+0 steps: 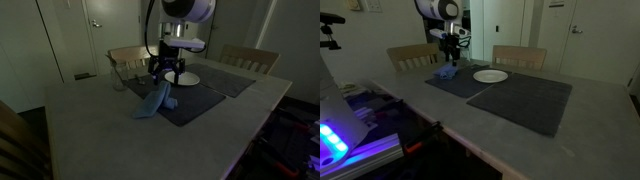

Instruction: Use the towel to wipe the plate.

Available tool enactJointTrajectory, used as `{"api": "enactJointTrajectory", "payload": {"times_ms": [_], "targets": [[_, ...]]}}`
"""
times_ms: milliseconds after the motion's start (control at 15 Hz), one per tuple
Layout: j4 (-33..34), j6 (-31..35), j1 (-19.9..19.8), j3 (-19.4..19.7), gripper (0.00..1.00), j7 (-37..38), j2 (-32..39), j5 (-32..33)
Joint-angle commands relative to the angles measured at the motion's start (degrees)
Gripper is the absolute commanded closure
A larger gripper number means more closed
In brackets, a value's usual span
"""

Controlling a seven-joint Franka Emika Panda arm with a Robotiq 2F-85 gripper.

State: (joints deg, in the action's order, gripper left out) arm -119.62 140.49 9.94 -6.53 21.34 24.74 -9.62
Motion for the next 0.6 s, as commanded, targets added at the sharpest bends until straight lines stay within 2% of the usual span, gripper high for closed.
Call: {"api": "enactJointTrajectory", "payload": {"times_ms": [0, 133, 200, 267, 533], "targets": [[-1.04, 4.55, 0.92, 0.27, 0.00, 0.68, 1.27, -1.18], [-1.05, 5.69, 1.07, 0.19, 0.00, 0.70, 1.96, -1.23], [-0.07, 3.44, -0.03, -0.99, 0.00, -1.79, 2.50, -2.46], [-0.62, 3.57, 1.15, 0.39, 0.00, 0.32, 1.44, -0.62], [-0.89, 3.96, 1.79, 0.89, 0.00, 1.11, 1.42, 0.12]]}}
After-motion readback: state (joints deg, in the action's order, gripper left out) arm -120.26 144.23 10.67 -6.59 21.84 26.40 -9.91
